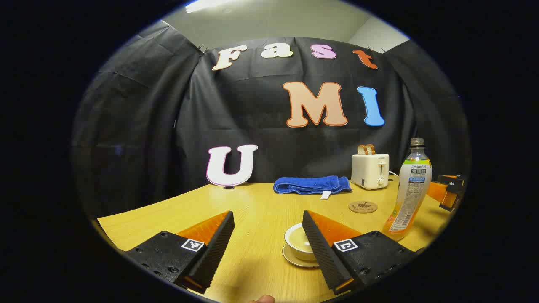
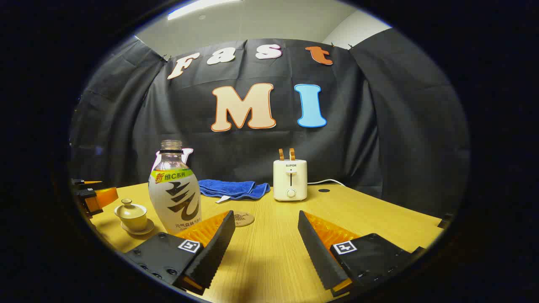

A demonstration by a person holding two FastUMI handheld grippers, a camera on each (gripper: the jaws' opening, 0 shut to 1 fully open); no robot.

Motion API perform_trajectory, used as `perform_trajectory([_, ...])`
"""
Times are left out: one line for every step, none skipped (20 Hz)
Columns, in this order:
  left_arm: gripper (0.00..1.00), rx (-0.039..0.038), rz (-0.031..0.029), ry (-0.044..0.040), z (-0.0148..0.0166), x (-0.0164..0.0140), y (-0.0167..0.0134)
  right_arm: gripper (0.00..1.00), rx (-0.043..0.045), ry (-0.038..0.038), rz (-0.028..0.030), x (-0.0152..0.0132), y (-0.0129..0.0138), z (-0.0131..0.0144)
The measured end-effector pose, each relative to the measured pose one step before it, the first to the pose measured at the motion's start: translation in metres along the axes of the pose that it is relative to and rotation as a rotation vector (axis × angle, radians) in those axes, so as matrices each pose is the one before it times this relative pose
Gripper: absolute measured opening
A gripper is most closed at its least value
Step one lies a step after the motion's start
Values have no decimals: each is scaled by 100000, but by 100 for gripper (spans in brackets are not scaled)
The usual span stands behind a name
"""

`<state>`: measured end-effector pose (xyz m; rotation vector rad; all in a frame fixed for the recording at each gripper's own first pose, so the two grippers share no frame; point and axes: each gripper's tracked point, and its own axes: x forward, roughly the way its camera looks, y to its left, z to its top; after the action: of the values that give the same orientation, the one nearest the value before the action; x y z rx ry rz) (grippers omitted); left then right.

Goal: Open the teacup lid with one hand, grasp the water bottle and pour water into the teacup with the other hand; after pouring, place the water bottle on the coaster and then close the teacup lid.

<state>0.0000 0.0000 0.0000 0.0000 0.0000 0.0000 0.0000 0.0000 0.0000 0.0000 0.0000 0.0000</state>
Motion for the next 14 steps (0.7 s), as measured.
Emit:
perform_trajectory([95, -117, 5, -82, 9, -36, -27, 94, -4, -31, 33, 13, 10, -2])
perform_trajectory([95, -69, -37, 11, 77, -5, 30, 94, 7, -27, 145, -29, 30, -38])
perform_trajectory([95, 16, -302, 48, 4, 2, -39, 94, -15, 60, 18, -17, 30, 60])
perform_trajectory([95, -29, -389, -46, -122, 16, -48, 94, 12, 16, -9, 76, -46, -74])
perform_trajectory([95, -78, -57, -13, -21, 98, -4, 94, -4, 134, -30, -12, 6, -40])
perform_trajectory([95, 37, -31, 19, 10, -7, -11, 94, -21, -48, -147, -61, -34, 38])
perform_trajectory([95, -14, 7, 36, 34, -26, -14, 94, 16, -41, -144, -2, -22, 10])
perform_trajectory([95, -64, 3, -44, -123, -11, 19, 94, -18, 60, -112, 66, 26, -37])
perform_trajectory([95, -1, 9, 49, 54, -23, -38, 94, 11, 19, -78, -26, -45, 55])
perform_trajectory([95, -21, -8, 24, -10, 64, 32, 94, -16, 10, -40, -30, -10, -53])
perform_trajectory([95, -41, -5, -42, 11, 31, -22, 94, 17, -5, -11, -27, 22, 34])
perform_trajectory([95, 31, -1, 105, -35, -101, -3, 94, -24, 18, -137, 50, -13, -36])
perform_trajectory([95, -71, 6, -88, 85, 3, 29, 94, 16, -41, -97, 62, -10, 39])
perform_trajectory([95, 20, -7, 30, -68, -22, -46, 94, -8, 69, -18, -77, -20, 13])
